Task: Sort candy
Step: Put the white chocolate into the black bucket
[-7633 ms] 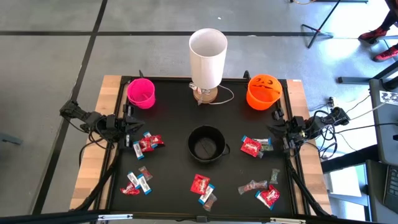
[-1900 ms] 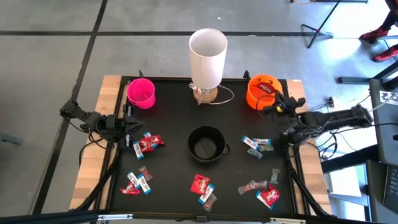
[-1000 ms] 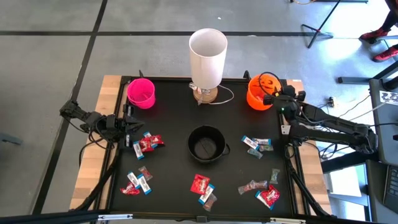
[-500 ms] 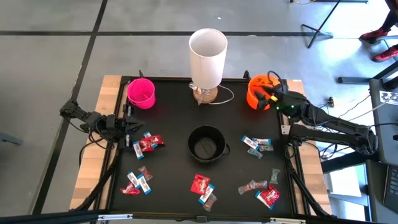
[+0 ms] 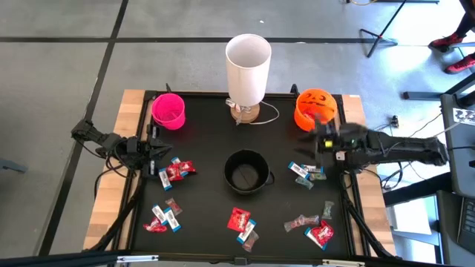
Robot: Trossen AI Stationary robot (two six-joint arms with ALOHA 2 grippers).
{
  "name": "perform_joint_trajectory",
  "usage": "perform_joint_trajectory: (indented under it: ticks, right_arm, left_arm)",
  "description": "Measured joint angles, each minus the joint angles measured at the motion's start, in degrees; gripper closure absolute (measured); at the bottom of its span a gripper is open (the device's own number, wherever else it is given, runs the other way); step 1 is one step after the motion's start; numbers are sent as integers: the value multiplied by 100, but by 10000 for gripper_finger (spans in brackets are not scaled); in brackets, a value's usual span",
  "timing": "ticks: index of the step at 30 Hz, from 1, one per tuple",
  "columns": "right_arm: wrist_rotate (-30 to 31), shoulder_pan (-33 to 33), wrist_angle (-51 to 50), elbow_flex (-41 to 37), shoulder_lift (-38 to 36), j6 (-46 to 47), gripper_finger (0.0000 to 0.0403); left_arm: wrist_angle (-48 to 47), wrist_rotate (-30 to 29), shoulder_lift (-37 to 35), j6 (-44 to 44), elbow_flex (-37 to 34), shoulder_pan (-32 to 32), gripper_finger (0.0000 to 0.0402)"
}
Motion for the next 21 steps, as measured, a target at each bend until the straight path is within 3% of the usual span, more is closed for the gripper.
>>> perform_joint_trajectory:
  ticks: [6, 13, 21]
  right_arm:
    - [1379, 1724, -101, -594, 94, 1852, 233]
    - [2753, 3254, -619, -820, 228, 2868, 244]
    - [2495, 4126, -952, -823, 785, 3898, 244]
  left_arm:
    - [-2, 0, -1, 0, -2, -1, 398]
    - [-4, 0, 0, 0, 0, -1, 398]
    - [0, 0, -2, 0, 0, 1, 398]
